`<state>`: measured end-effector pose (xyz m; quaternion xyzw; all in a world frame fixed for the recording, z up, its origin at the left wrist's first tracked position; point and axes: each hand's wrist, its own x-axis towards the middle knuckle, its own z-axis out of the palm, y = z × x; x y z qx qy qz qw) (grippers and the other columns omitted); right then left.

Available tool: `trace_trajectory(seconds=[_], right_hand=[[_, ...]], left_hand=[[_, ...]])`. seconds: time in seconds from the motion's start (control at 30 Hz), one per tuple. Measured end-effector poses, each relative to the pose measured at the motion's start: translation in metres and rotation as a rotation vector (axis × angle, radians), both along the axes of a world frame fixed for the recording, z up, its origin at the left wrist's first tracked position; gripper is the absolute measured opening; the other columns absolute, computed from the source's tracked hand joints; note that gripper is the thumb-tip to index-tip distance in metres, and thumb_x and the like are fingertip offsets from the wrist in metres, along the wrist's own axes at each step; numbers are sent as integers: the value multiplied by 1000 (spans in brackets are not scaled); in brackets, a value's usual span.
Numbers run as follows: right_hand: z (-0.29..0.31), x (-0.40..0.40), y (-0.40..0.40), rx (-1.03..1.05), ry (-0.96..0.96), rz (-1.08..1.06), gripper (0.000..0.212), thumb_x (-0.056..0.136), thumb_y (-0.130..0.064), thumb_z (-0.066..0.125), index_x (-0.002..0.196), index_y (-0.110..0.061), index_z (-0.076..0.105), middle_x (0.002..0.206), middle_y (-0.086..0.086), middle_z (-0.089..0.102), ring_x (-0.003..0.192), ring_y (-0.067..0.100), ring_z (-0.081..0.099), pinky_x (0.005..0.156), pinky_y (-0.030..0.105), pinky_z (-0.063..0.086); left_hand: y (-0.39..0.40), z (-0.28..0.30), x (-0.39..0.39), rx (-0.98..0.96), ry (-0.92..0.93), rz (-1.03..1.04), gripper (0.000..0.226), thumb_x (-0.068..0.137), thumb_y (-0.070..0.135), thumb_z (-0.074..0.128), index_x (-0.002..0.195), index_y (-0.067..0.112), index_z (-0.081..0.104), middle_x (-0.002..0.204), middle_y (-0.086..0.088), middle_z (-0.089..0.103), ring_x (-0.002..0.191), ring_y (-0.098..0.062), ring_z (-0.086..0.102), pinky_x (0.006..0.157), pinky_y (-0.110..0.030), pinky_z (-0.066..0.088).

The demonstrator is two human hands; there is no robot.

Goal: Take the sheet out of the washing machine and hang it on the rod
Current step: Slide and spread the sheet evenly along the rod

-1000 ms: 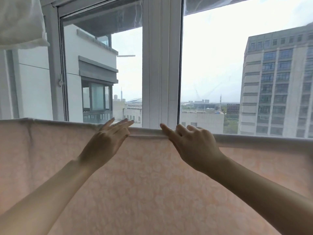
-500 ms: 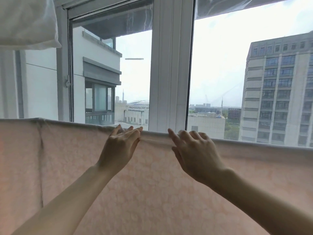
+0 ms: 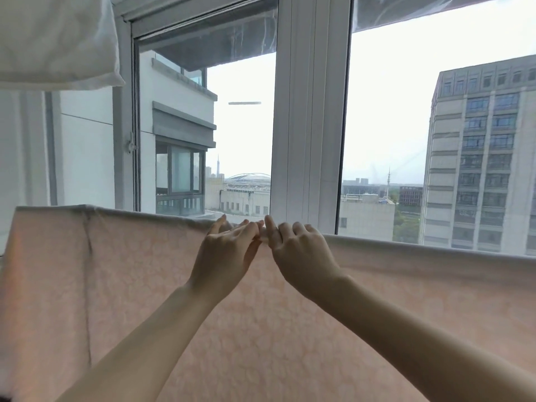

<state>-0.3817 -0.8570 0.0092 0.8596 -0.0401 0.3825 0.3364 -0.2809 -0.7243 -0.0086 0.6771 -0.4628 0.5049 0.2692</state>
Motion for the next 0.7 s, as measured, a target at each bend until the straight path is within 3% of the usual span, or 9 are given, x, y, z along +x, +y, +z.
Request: trace_trajectory(seconds=[0.1,0.23,0.3,0.4,0.57,0.7], right_hand=[[-1,-2,-9,-21,-27,49,58,82,-13,66,137,-4,49,78,7,64,60,21,58,56,33,50],[-2,-7,-12,14,14,86,59,93,-12,55,147,-6,32,89,6,64,69,21,59,65,34,52],[-1,-8,-12,34,9,96,59,94,-11,51,148,-6,28,93,7,64,72,22,59,69,35,53],[-1,-7,-12,45,11,97,59,94,-9,50,149,-6,27,95,7,64,74,22,60,70,35,54],[-2,-3,-11,37,-4,81,58,90,-14,61,144,-7,40,86,6,65,66,21,59,62,34,54],[-4,-1,-13,24,-18,85,59,88,-13,63,142,-6,41,83,5,64,63,20,57,58,33,52]], left_hand=[[7,2,10,38,-34,29,17,90,16,65,106,13,66,100,-1,75,81,-18,73,109,-45,35],[20,13,30,97,-30,155,27,84,-7,64,103,11,68,88,-6,75,67,-22,70,106,-54,36],[29,20,43,142,25,196,24,88,-6,60,103,11,68,86,-6,75,68,-25,69,104,-59,38],[41,27,56,214,105,190,20,94,2,57,107,12,69,89,-4,74,78,-27,69,103,-55,42],[51,25,55,168,46,195,8,89,1,65,90,9,67,83,-8,73,76,-32,69,91,-57,50],[55,11,57,221,-49,188,27,82,-8,69,102,10,66,120,-9,68,109,-37,64,95,-51,43]])
